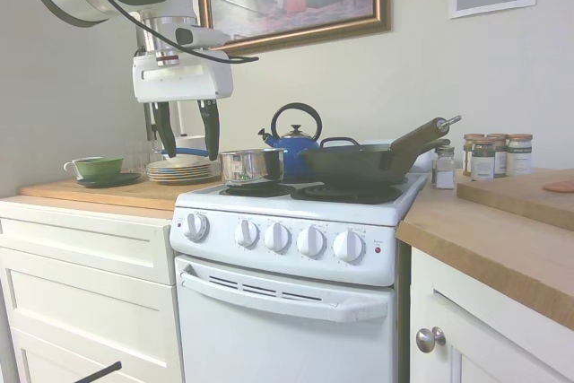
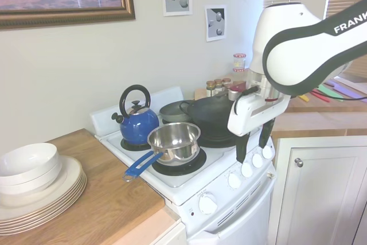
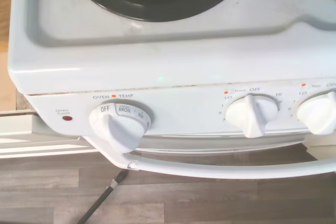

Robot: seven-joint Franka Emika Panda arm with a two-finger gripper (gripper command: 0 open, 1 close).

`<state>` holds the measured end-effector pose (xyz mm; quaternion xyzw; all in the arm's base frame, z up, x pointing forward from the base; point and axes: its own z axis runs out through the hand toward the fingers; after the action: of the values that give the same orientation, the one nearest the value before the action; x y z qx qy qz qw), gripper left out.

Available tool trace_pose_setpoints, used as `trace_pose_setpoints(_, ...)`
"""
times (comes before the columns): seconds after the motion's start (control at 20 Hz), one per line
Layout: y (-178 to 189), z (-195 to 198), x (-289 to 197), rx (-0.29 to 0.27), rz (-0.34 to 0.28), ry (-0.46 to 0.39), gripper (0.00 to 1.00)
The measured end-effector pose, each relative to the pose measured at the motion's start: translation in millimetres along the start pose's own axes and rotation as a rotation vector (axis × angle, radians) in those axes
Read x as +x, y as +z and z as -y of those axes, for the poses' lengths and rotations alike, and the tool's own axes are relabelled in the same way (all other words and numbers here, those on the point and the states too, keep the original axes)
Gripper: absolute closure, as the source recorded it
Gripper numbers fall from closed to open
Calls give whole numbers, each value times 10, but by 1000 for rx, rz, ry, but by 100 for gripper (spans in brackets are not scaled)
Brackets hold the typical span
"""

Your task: Turn on the stove on the bottom left

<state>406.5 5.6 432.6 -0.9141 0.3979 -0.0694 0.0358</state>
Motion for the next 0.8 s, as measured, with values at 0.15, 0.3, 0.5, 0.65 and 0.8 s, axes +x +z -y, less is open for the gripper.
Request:
trace_pose_setpoints(0.15, 37, 2, 2, -6, 7, -3, 0)
trace_pose_setpoints(0.3, 94, -15, 29, -16, 16, 1, 0)
trace_pose_setpoints(0.5, 219, -68, 116, -39, 27, 14, 0)
trace_pose_setpoints(0.65, 339, -88, 208, -53, 34, 26, 0)
trace_pose_setpoints(0.8, 446, -67, 295, -65, 38, 27, 0)
